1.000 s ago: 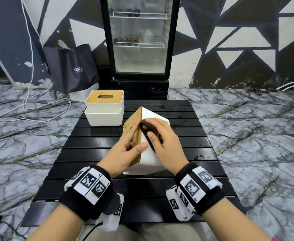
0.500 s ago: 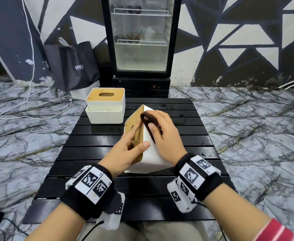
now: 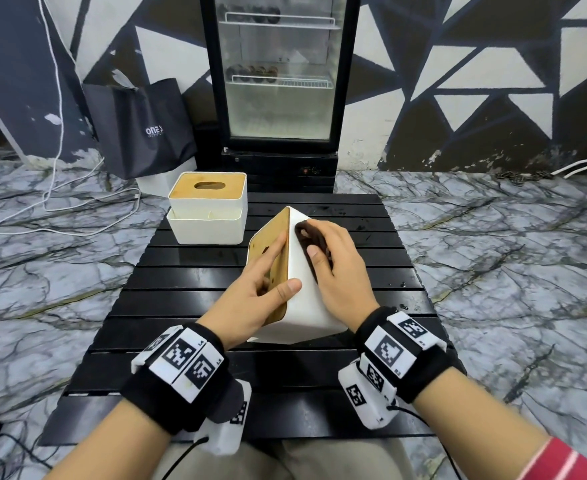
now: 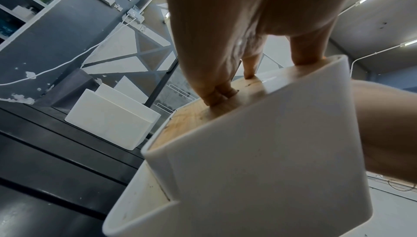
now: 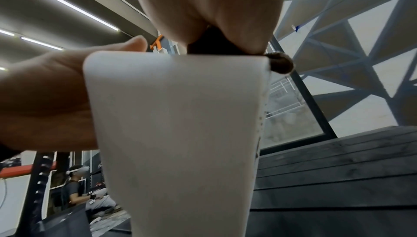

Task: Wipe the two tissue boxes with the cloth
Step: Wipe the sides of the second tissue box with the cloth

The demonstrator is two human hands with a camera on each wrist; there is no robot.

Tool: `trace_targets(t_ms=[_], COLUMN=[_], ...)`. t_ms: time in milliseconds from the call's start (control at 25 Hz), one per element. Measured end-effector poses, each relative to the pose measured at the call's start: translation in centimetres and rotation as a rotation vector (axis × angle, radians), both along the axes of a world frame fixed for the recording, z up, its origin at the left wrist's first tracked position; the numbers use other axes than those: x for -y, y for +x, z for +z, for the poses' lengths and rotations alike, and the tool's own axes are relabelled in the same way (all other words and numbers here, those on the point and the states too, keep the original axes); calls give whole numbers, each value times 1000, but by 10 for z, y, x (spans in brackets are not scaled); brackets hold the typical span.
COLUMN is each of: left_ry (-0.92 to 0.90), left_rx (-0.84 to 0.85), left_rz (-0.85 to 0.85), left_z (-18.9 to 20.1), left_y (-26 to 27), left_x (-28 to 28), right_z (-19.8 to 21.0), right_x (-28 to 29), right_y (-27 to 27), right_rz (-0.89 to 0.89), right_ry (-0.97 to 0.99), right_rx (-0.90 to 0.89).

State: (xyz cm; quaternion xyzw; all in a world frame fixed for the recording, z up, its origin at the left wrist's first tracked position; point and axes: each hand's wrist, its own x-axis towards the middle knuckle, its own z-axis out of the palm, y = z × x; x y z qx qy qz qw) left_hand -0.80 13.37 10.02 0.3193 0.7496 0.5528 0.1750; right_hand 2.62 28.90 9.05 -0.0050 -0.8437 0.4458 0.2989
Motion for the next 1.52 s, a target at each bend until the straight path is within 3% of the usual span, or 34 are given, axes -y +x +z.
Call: trace_targets(t_ms=[200, 400, 760, 960, 1520], left_ry=[-10, 20, 43, 4, -14], left_rx=[4, 71, 71, 37, 4], left_rz=[-4, 13, 54, 26, 2], left_z=[0, -4, -3, 1, 3], left_y=[-1, -6, -3, 2, 5], left_x=[2, 4, 7, 1, 2], right_z=[14, 4, -22, -12, -13], right_x=[-9, -24, 12, 20, 11], right_y=[-11, -12, 31, 24, 22], right_rz=[68, -15, 22, 100, 63], right_ry=[34, 15, 30, -14, -51], right_rx=[39, 150, 24, -12, -34])
